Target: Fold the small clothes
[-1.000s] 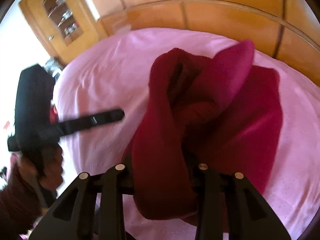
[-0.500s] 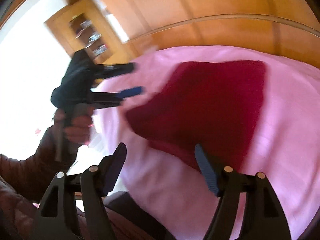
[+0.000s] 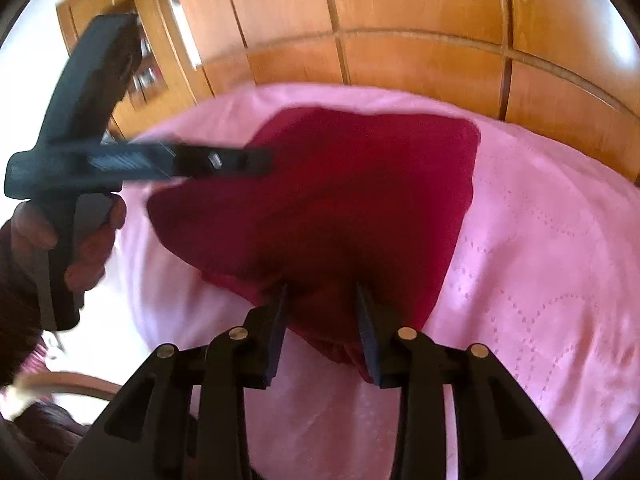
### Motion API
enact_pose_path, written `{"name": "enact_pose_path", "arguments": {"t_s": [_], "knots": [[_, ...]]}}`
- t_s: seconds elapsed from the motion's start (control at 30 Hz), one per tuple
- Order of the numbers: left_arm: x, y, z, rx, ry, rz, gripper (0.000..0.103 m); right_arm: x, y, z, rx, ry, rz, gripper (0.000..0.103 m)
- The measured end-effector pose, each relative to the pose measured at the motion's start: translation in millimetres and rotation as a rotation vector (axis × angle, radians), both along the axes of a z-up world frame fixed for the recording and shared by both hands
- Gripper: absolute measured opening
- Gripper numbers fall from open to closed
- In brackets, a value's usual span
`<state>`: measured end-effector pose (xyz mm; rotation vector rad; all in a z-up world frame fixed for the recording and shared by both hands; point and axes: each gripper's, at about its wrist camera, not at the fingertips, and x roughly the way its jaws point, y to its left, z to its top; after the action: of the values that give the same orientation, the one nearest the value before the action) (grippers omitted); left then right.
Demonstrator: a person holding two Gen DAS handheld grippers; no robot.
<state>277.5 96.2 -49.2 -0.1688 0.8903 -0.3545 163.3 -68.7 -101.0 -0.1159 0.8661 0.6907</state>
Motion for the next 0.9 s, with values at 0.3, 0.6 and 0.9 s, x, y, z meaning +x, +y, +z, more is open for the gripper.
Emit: {"name": "enact_pose_path", "arguments": {"t_s": [0.3, 0.6, 0.9], "knots": [[-13.8, 63.0, -74.6, -0.185, 0.151, 0.190, 0.072, 7.7, -14.3, -16.7, 0.136, 0.103, 0.016, 0.043], [-4.5, 70.4, -74.2, -0.345, 0.166, 0.066, 0.075, 62.0, -77.4, 4.0, 0.398, 0.158, -0.140, 0.086], [3.5, 73.1, -93.0, -0.494, 0.176, -0.053, 0.057, 138.2, -59.4, -59.7, 0.538, 0.468, -0.087, 0.081]]}}
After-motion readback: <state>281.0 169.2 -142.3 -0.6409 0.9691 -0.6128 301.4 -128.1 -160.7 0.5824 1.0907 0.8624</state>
